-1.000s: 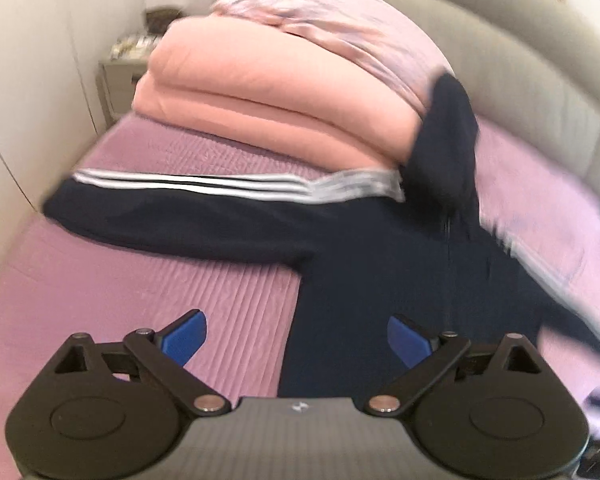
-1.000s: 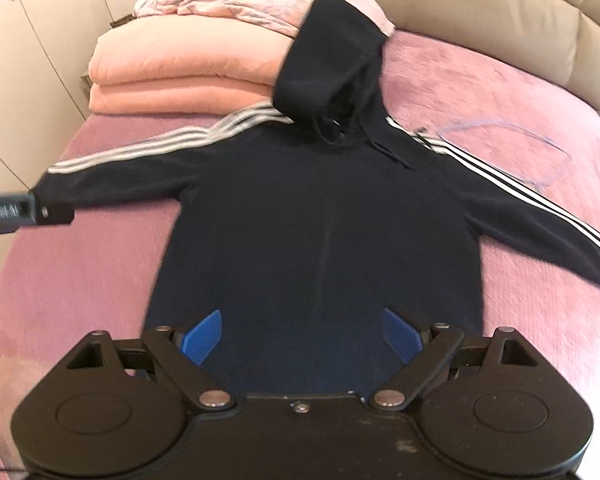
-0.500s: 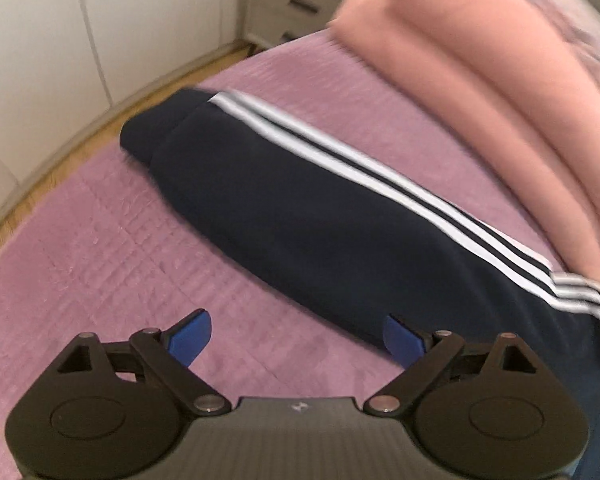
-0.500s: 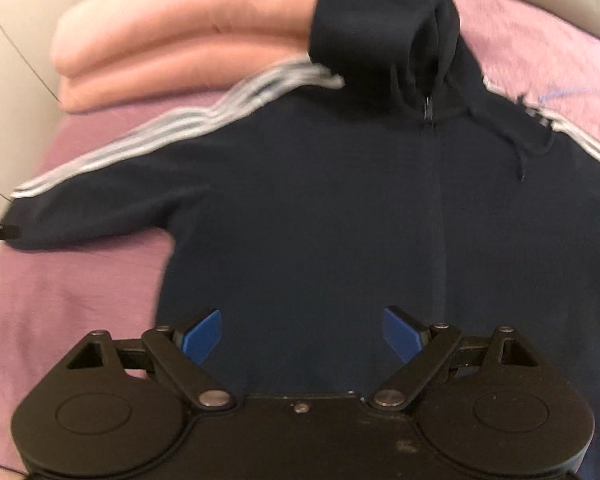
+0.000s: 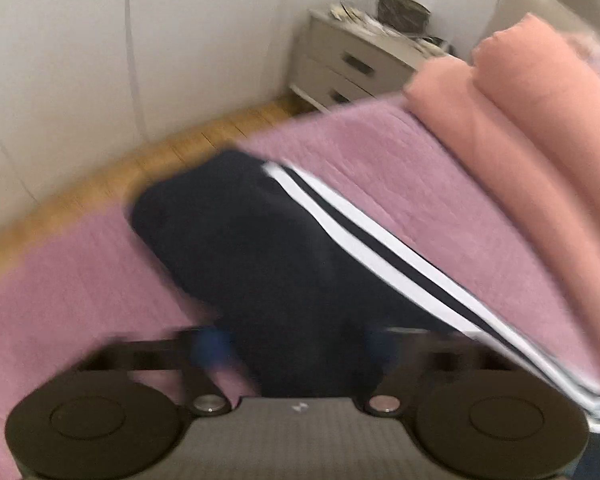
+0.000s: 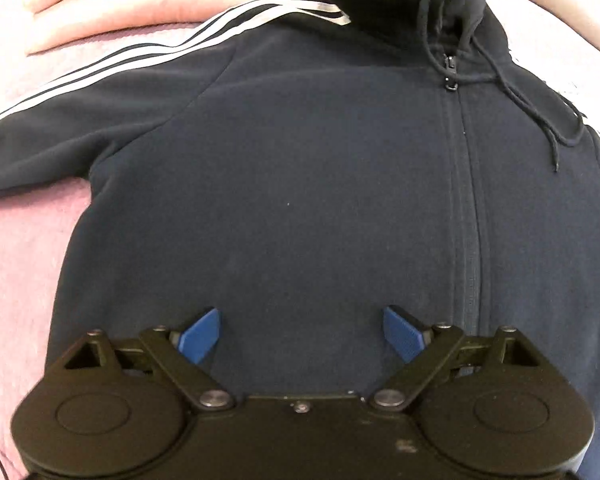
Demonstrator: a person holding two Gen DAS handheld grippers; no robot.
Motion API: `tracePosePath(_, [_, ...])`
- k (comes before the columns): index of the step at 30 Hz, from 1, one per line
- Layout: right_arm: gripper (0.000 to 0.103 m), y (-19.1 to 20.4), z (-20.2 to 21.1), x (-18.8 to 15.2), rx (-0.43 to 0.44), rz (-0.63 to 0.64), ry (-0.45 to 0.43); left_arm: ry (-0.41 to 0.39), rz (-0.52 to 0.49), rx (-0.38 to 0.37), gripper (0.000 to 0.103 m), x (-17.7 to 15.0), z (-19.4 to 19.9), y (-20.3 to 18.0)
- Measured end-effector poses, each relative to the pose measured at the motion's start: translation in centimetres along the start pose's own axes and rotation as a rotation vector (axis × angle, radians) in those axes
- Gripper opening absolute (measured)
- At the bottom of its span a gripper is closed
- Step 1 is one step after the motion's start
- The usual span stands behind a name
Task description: Fold large clothes
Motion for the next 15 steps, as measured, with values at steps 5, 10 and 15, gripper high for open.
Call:
tracePosePath(5, [0.103,0.2,0.8,-1.2,-0.009,0.009,-0.1,-0.11,-0.073,0.139,0.009,1.1,2.2,-3.2])
tracePosePath(10, [0.103,-0.3,1.4,-1.6,0.052,0.074,-0.118,-0.296,-0.148,0.052,0.008,3.2,10.1,-9.6])
tracePosePath(15, [0.102,-2.7,3.0,-1.0,-0.053,0.181,-0.149,-0.472,-0.26,-0.146,0.008,3.1,19.4,-19.5])
Point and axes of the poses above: each gripper's, at about its wrist camera, not at the fingertips, and z roughly against the way its jaws point, y to its left, x to its top, the point moved 8 cm from there along -z, roughly the way its jaws point, and after that the axes turned 7 degrees about -x, right-handed, at the moved point
